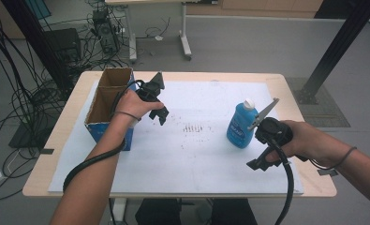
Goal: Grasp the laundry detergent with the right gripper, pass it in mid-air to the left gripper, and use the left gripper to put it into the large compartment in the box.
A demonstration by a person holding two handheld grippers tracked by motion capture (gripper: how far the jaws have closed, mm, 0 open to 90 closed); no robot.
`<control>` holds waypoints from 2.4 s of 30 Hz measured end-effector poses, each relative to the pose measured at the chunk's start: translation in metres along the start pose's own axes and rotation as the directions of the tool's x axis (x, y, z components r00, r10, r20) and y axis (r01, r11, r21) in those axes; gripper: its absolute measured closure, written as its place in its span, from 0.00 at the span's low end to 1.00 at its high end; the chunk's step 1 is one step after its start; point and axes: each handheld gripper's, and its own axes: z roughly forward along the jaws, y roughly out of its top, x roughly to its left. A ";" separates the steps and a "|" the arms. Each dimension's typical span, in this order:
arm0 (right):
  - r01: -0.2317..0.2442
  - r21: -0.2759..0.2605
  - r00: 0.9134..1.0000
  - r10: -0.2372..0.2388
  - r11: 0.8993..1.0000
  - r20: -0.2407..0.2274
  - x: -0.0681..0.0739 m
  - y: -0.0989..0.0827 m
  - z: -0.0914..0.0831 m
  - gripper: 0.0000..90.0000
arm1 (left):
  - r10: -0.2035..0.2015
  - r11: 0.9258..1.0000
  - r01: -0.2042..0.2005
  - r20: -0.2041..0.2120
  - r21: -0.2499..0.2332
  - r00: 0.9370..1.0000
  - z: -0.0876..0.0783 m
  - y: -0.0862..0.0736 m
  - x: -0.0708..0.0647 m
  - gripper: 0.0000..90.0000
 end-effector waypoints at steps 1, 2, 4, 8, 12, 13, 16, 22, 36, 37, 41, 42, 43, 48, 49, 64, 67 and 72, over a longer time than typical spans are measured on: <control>0.000 0.000 1.000 0.000 1.000 0.000 0.000 0.000 0.000 0.09 | 0.001 1.000 -0.001 0.001 -0.003 1.000 0.000 -0.002 -0.002 0.15; -0.010 0.001 1.000 0.010 1.000 0.003 -0.002 -0.003 0.001 0.09 | 0.011 1.000 -0.011 -0.001 -0.005 1.000 0.000 -0.003 -0.004 0.15; -0.016 0.002 1.000 0.016 1.000 0.005 -0.003 -0.004 0.001 0.09 | 0.012 1.000 -0.012 0.003 -0.010 1.000 0.000 -0.003 -0.006 0.15; -0.033 0.003 0.999 0.033 0.999 0.009 -0.008 -0.010 0.002 0.09 | 0.023 1.000 -0.022 0.013 -0.014 1.000 0.001 -0.006 -0.011 0.15; -0.051 0.007 0.999 0.051 0.999 0.013 -0.013 -0.018 0.002 0.09 | 0.035 0.999 -0.035 0.009 -0.015 0.999 0.003 -0.007 -0.017 0.15; -0.054 0.008 0.998 0.053 0.999 0.015 -0.014 -0.019 0.002 0.09 | 0.040 0.999 -0.040 0.011 -0.014 0.999 0.003 -0.007 -0.018 0.15; -0.062 0.010 0.998 0.061 0.998 0.018 -0.016 -0.022 0.002 0.09 | 0.044 0.999 -0.044 0.020 -0.016 0.999 0.005 -0.008 -0.020 0.15; -0.079 0.014 0.997 0.078 0.997 0.022 -0.021 -0.030 0.004 0.09 | 0.052 0.999 -0.051 0.025 -0.012 0.998 0.010 -0.013 -0.024 0.15; -0.136 0.032 0.990 0.135 0.990 0.046 -0.040 -0.052 0.015 0.08 | 0.042 0.999 -0.041 0.045 -0.014 0.998 0.020 -0.027 -0.020 0.15; -0.138 0.033 0.990 0.137 0.990 0.046 -0.042 -0.053 0.016 0.08 | 0.040 0.999 -0.039 0.045 -0.012 0.998 0.020 -0.028 -0.021 0.15; -0.151 0.039 0.988 0.149 0.988 0.050 -0.046 -0.058 0.019 0.08 | 0.042 0.999 -0.041 0.040 -0.009 0.998 0.023 -0.031 -0.021 0.15; -0.151 0.039 0.988 0.149 0.988 0.050 -0.046 -0.058 0.019 0.08 | 0.042 0.999 -0.041 0.040 -0.009 0.998 0.023 -0.031 -0.021 0.15; -0.153 0.039 0.987 0.151 0.987 0.054 -0.047 -0.059 0.020 0.08 | 0.039 0.999 -0.039 0.041 -0.007 0.998 0.023 -0.031 -0.021 0.15; -0.168 0.050 0.984 0.165 0.984 0.072 -0.053 -0.065 0.024 0.08 | 0.038 0.999 -0.038 0.035 -0.003 0.999 0.023 -0.035 -0.022 0.15; -0.174 0.050 0.983 0.171 0.983 0.073 -0.054 -0.066 0.025 0.08 | 0.037 0.999 -0.037 0.034 0.001 0.999 0.023 -0.037 -0.023 0.15; -0.227 0.065 0.971 0.222 0.972 0.087 -0.066 -0.079 0.042 0.08 | 0.077 0.997 -0.077 0.035 -0.008 0.996 0.021 -0.050 -0.042 0.15; -0.227 0.065 0.971 0.221 0.972 0.088 -0.066 -0.079 0.043 0.08 | 0.080 0.997 -0.080 0.034 -0.007 0.996 0.022 -0.052 -0.044 0.15; -0.230 0.062 0.971 0.224 0.971 0.086 -0.065 -0.078 0.047 0.08 | 0.083 0.997 -0.083 0.036 -0.009 0.996 0.023 -0.054 -0.046 0.15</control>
